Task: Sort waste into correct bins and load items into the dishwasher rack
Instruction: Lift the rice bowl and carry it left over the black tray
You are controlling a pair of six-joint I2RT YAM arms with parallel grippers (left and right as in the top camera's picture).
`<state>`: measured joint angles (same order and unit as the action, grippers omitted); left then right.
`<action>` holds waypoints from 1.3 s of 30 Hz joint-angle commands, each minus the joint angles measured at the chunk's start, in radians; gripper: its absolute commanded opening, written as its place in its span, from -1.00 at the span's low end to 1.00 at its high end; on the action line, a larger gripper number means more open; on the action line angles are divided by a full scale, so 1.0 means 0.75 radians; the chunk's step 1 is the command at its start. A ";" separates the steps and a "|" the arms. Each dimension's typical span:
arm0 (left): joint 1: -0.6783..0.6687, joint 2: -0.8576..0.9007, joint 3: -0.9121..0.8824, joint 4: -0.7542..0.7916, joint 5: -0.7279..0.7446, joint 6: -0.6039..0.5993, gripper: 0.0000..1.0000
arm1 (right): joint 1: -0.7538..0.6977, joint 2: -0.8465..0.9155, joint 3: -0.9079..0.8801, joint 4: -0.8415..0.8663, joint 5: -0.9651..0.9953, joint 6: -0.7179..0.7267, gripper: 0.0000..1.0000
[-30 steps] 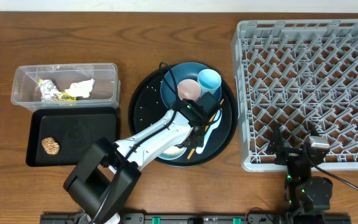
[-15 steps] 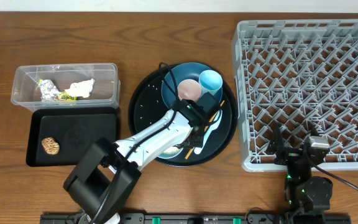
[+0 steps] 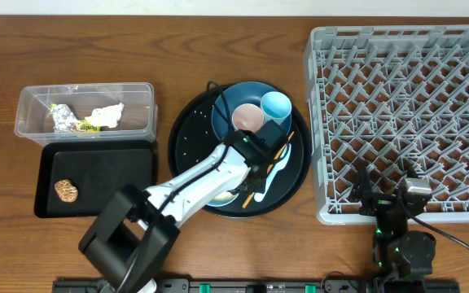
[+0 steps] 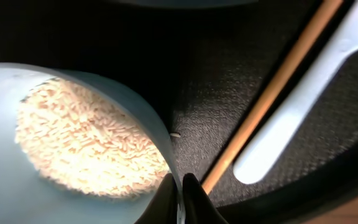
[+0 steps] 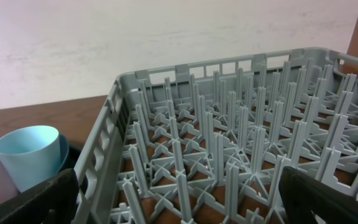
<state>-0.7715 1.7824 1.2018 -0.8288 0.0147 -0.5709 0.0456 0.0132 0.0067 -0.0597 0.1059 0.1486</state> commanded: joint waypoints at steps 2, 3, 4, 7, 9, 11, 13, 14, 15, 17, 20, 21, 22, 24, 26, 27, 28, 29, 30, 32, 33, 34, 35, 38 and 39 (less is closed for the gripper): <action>0.026 -0.099 -0.007 -0.018 -0.041 0.037 -0.88 | 0.011 0.000 -0.002 -0.005 0.014 -0.015 0.99; 0.038 -0.115 -0.007 -0.027 -0.042 0.037 -0.88 | 0.011 0.000 -0.002 -0.005 0.014 -0.015 0.98; 0.050 -0.128 -0.007 -0.034 -0.043 0.038 -0.88 | 0.011 0.000 -0.002 -0.005 0.014 -0.015 0.99; 0.099 -0.163 -0.007 -0.060 -0.042 0.058 -0.88 | 0.011 0.000 -0.002 -0.005 0.014 -0.015 0.98; 0.139 -0.184 -0.007 -0.078 -0.041 0.075 -0.88 | 0.011 0.000 -0.002 -0.005 0.014 -0.015 0.99; 0.180 -0.203 -0.007 -0.099 -0.041 0.083 -0.88 | 0.011 0.000 -0.002 -0.005 0.014 -0.015 0.98; 0.216 -0.221 -0.007 -0.115 -0.041 0.094 -0.88 | 0.011 0.000 -0.002 -0.005 0.014 -0.015 0.98; 0.232 -0.230 -0.007 -0.122 -0.041 0.112 -0.88 | 0.011 0.000 -0.002 -0.005 0.014 -0.015 0.98; 0.247 -0.240 -0.007 -0.128 -0.042 0.132 -0.88 | 0.011 0.000 -0.002 -0.005 0.014 -0.015 0.98; 0.272 -0.262 -0.006 -0.137 -0.042 0.164 -0.88 | 0.011 0.000 -0.002 -0.005 0.014 -0.015 0.98; 0.320 -0.303 -0.005 -0.150 -0.048 0.183 -0.88 | 0.011 0.000 -0.002 -0.005 0.014 -0.015 0.98; 0.345 -0.320 -0.004 -0.153 -0.048 0.183 -0.88 | 0.011 0.000 -0.002 -0.005 0.014 -0.015 0.98; 0.369 -0.337 -0.003 -0.156 -0.047 0.183 -0.88 | 0.011 0.000 -0.002 -0.005 0.014 -0.015 0.99; 0.429 -0.373 -0.003 -0.161 -0.045 0.195 -0.88 | 0.011 0.000 -0.002 -0.005 0.014 -0.015 0.98; 0.493 -0.414 -0.003 -0.167 -0.045 0.218 -0.88 | 0.011 0.000 -0.002 -0.005 0.014 -0.015 0.98; 0.528 -0.436 -0.002 -0.172 -0.039 0.237 -0.88 | 0.011 0.000 -0.002 -0.005 0.014 -0.015 0.98; 0.555 -0.452 -0.001 -0.176 -0.034 0.249 -0.88 | 0.011 0.000 -0.002 -0.005 0.013 -0.015 0.98; 0.592 -0.473 0.000 -0.183 -0.031 0.265 -0.88 | 0.011 0.000 -0.002 -0.005 0.014 -0.015 0.98; 0.625 -0.491 0.000 -0.187 -0.031 0.278 -0.89 | 0.011 0.000 -0.002 -0.005 0.013 -0.015 0.98; 0.694 -0.525 0.000 -0.203 -0.029 0.293 -0.88 | 0.011 0.000 -0.002 -0.005 0.014 -0.015 0.98; 0.730 -0.540 0.000 -0.212 -0.012 0.301 -0.88 | 0.011 0.000 -0.002 -0.005 0.014 -0.015 0.98; 0.762 -0.550 0.000 -0.215 0.033 0.332 -0.88 | 0.011 0.000 -0.002 -0.005 0.014 -0.015 0.98; 0.801 -0.559 0.000 -0.215 0.096 0.371 -0.88 | 0.011 0.000 -0.002 -0.005 0.013 -0.015 0.98; 0.912 -0.565 0.000 -0.214 0.235 0.415 -0.88 | 0.011 0.000 -0.002 -0.005 0.014 -0.015 0.99; 0.955 -0.564 0.000 -0.214 0.275 0.426 -0.88 | 0.011 0.000 -0.002 -0.005 0.014 -0.015 0.98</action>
<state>-0.1143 1.3678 1.2018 -0.9874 0.1070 -0.3153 0.0456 0.0132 0.0067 -0.0597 0.1059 0.1486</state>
